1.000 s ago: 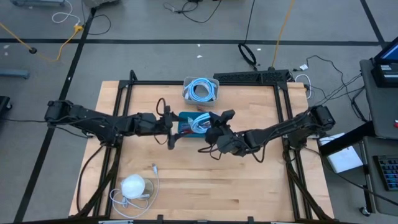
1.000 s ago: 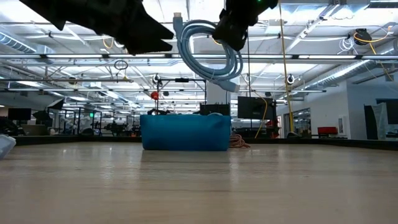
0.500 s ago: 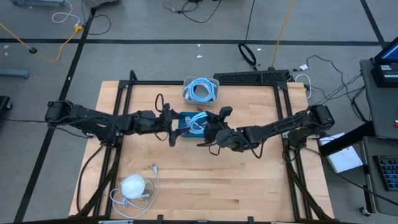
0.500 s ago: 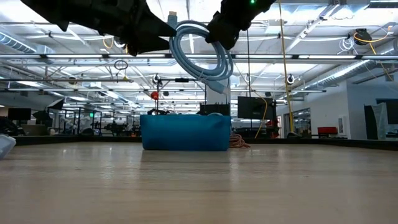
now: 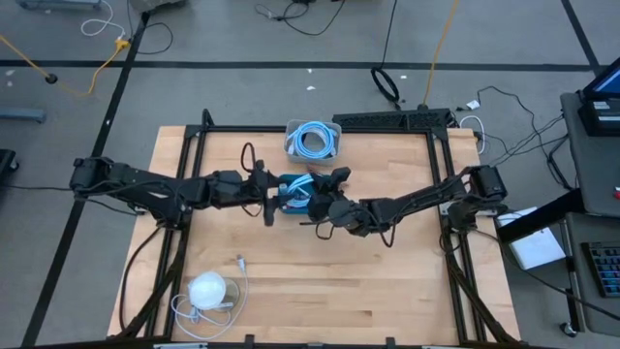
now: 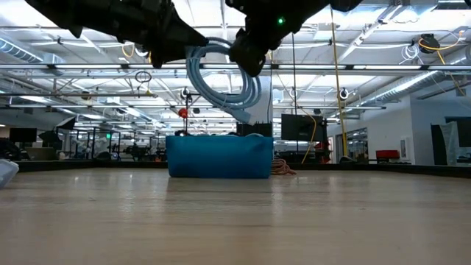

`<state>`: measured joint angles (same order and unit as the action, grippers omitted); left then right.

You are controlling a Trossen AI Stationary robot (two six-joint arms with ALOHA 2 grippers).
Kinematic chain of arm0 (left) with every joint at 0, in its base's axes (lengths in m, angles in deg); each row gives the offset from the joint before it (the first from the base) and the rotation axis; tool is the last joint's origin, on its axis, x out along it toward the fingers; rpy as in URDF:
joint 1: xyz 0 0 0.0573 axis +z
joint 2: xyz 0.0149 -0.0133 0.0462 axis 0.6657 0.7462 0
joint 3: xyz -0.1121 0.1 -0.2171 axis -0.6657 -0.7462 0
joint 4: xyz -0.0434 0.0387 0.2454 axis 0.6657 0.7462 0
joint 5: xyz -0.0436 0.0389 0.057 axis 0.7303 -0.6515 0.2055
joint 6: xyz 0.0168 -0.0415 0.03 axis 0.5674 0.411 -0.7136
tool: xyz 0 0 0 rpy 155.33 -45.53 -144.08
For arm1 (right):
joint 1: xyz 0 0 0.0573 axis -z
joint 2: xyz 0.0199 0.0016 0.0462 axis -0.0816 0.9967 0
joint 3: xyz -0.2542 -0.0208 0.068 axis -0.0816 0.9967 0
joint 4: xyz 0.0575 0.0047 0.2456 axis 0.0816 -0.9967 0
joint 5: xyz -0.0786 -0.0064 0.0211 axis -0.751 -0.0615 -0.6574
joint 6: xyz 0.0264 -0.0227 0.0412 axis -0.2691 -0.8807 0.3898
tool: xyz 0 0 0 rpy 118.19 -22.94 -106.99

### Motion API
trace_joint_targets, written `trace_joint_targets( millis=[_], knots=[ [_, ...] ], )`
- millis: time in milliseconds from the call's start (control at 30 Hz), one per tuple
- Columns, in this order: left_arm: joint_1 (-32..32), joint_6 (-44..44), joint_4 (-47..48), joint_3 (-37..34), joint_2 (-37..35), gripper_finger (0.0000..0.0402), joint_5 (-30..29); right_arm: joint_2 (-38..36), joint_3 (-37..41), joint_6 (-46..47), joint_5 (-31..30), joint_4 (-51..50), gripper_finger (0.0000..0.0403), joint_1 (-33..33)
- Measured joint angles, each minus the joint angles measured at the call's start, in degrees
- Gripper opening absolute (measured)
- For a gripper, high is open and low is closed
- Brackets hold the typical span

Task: Pick & Place USB Port
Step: Put the blue HDMI cable into the gray bin

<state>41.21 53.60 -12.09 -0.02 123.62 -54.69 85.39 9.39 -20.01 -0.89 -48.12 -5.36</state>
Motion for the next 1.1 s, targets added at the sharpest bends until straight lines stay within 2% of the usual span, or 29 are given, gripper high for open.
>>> trace_joint_targets(
  millis=[133, 400, 667, 767, 900, 1100],
  knots=[
    [0.24, -0.16, 0.30, 0.00, -0.04, 0.0046, -0.19, 0.03, 0.04, -0.27, -0.62, 1.24, 0.0032, 0.13],
    [1.19, -1.10, -0.86, 0.00, -0.07, 0.0042, 0.04, -0.62, 0.06, -5.82, -0.70, 6.39, 0.0103, -1.64],
    [7.31, -0.86, -2.18, -0.13, 0.12, 0.0041, -1.12, -0.73, -0.09, -21.43, -0.16, 22.24, 0.0121, -11.06],
    [10.93, -0.22, -2.37, -0.11, 0.07, 0.0041, 0.36, -0.73, -0.07, -30.53, -2.83, 31.44, 0.0120, -15.73],
    [15.88, 0.65, -6.51, -0.09, 0.07, 0.0041, 6.60, -0.74, -0.07, -36.62, -7.93, 36.69, 0.0118, -21.17],
    [24.71, 7.86, -16.97, -0.02, 1.71, 0.0041, 17.34, -0.73, 2.29, -35.85, -12.88, 36.81, 0.0118, -24.62]
  ],
)
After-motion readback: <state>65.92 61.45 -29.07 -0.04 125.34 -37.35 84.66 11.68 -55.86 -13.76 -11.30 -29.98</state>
